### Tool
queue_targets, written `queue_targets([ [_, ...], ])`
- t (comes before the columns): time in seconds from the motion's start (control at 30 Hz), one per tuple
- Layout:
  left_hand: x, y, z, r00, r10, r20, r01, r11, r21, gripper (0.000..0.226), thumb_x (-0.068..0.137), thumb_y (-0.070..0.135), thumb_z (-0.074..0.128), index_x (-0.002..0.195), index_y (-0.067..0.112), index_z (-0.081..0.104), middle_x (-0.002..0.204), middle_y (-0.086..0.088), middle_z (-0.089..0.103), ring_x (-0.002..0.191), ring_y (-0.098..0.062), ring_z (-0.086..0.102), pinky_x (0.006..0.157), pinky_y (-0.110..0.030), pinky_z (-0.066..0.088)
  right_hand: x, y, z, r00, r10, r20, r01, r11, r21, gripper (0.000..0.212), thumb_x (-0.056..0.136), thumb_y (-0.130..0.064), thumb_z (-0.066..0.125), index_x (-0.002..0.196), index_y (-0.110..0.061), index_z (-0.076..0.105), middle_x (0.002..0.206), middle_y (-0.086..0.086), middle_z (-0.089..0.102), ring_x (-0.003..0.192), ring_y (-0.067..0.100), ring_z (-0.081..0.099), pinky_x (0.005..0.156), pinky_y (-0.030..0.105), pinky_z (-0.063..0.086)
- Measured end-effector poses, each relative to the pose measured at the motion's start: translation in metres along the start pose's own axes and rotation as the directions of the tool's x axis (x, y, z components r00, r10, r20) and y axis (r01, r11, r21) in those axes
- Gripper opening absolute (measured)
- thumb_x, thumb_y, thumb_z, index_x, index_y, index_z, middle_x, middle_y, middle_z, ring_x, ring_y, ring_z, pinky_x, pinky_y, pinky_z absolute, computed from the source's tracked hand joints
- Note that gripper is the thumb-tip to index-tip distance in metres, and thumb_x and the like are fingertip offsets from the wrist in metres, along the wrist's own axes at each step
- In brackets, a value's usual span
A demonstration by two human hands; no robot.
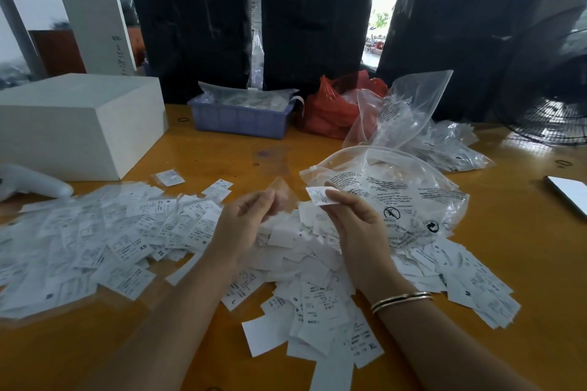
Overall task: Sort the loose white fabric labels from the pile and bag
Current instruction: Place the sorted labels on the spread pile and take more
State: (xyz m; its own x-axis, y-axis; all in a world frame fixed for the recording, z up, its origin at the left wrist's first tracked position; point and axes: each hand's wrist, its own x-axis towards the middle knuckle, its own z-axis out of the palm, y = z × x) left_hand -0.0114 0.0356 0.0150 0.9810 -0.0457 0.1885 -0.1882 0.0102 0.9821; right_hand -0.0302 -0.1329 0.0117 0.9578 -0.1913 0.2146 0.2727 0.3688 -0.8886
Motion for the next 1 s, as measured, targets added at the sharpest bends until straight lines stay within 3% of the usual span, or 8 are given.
queue_targets([
  [0.13, 0.002, 0.000, 0.001, 1.000, -0.004, -0.004, 0.004, 1.000, -0.029, 0.025, 0.065, 0.057, 0.060, 0.076, 0.038, 0.073, 0.088, 0.011, 0.073, 0.093, -0.008, 0.067, 0.080, -0.022, 0.046, 0.001, 0.002, -0.005, 0.999, 0.034, 0.005, -0.034, 0.995, 0.093, 0.040, 0.088, 0.009, 0.046, 0.090, -0.015, 0.078, 0.109, 0.003, 0.071, 0.111, 0.016, 0.063, 0.086, 0.018, 0.051],
  [0.23, 0.002, 0.000, 0.001, 1.000, 0.015, 0.012, -0.015, 0.999, -0.041, 0.021, 0.066, 0.054, 0.063, 0.076, 0.039, 0.073, 0.088, 0.006, 0.074, 0.094, -0.015, 0.068, 0.084, -0.029, 0.049, 0.000, 0.000, -0.004, 0.996, 0.050, 0.072, -0.063, 0.978, 0.200, 0.026, 0.088, 0.000, 0.051, 0.106, -0.006, 0.069, 0.112, 0.010, 0.070, 0.109, 0.019, 0.064, 0.087, 0.019, 0.052],
  [0.33, 0.003, -0.002, 0.000, 0.999, 0.034, 0.028, -0.032, 0.999, -0.038, 0.016, 0.068, 0.052, 0.069, 0.080, 0.042, 0.072, 0.091, 0.005, 0.074, 0.097, -0.016, 0.068, 0.087, -0.032, 0.050, -0.001, 0.001, -0.003, 0.998, 0.044, 0.052, -0.035, 0.984, -0.174, 0.030, 0.081, -0.020, 0.071, 0.111, -0.022, 0.067, 0.115, -0.004, 0.069, 0.105, 0.006, 0.064, 0.082, 0.011, 0.049],
  [0.43, 0.006, -0.007, -0.002, 0.999, 0.046, -0.003, -0.046, 0.999, -0.025, 0.007, 0.082, 0.039, 0.068, 0.084, 0.044, 0.072, 0.094, 0.009, 0.074, 0.099, -0.013, 0.067, 0.093, -0.036, 0.048, -0.003, 0.001, 0.002, 0.986, -0.041, 0.163, 0.157, 0.571, -0.806, 0.032, 0.087, -0.039, 0.062, 0.118, -0.032, 0.059, 0.122, -0.015, 0.055, 0.108, -0.002, 0.054, 0.086, 0.013, 0.041],
  [0.53, 0.009, -0.010, -0.005, 0.998, 0.036, -0.044, -0.037, 0.999, -0.032, 0.016, 0.088, 0.032, 0.063, 0.088, 0.045, 0.071, 0.095, 0.013, 0.073, 0.099, -0.009, 0.067, 0.092, -0.036, 0.049, -0.004, 0.009, 0.003, 0.965, 0.087, 0.247, 0.238, 0.100, -0.966, 0.059, 0.082, -0.066, 0.046, 0.127, -0.029, 0.055, 0.125, -0.014, 0.045, 0.118, 0.005, 0.037, 0.098, 0.028, 0.019],
  [0.6, 0.010, -0.010, -0.006, 0.998, 0.030, -0.050, -0.032, 0.999, -0.041, 0.020, 0.089, 0.028, 0.062, 0.089, 0.046, 0.071, 0.096, 0.012, 0.073, 0.098, -0.008, 0.067, 0.089, -0.032, 0.050, -0.004, 0.010, 0.001, 0.964, 0.129, 0.232, 0.232, 0.013, -0.973, 0.054, 0.081, -0.065, 0.050, 0.122, -0.031, 0.058, 0.124, -0.012, 0.047, 0.121, 0.011, 0.037, 0.100, 0.032, 0.015],
  [0.8, 0.009, -0.008, -0.005, 0.999, 0.028, -0.017, -0.030, 0.991, -0.127, 0.029, 0.089, 0.014, 0.063, 0.089, 0.042, 0.073, 0.102, 0.011, 0.072, 0.097, -0.008, 0.067, 0.072, -0.018, 0.053, -0.005, 0.007, 0.005, 0.980, 0.090, 0.178, 0.155, 0.218, -0.963, 0.013, 0.081, -0.040, 0.067, 0.078, -0.039, 0.055, 0.093, -0.023, 0.052, 0.105, 0.005, 0.046, 0.092, 0.030, 0.021],
  [1.0, 0.007, -0.004, -0.003, 1.000, 0.020, 0.007, -0.018, 0.974, -0.227, 0.027, 0.087, 0.006, 0.063, 0.093, 0.031, 0.071, 0.096, 0.010, 0.072, 0.092, -0.009, 0.069, 0.067, -0.017, 0.053, -0.012, -0.006, 0.006, 0.999, 0.000, 0.036, 0.017, 0.874, -0.485, 0.015, 0.085, -0.014, 0.068, 0.079, -0.027, 0.072, 0.075, -0.008, 0.070, 0.070, 0.010, 0.062, 0.063, 0.024, 0.051],
])
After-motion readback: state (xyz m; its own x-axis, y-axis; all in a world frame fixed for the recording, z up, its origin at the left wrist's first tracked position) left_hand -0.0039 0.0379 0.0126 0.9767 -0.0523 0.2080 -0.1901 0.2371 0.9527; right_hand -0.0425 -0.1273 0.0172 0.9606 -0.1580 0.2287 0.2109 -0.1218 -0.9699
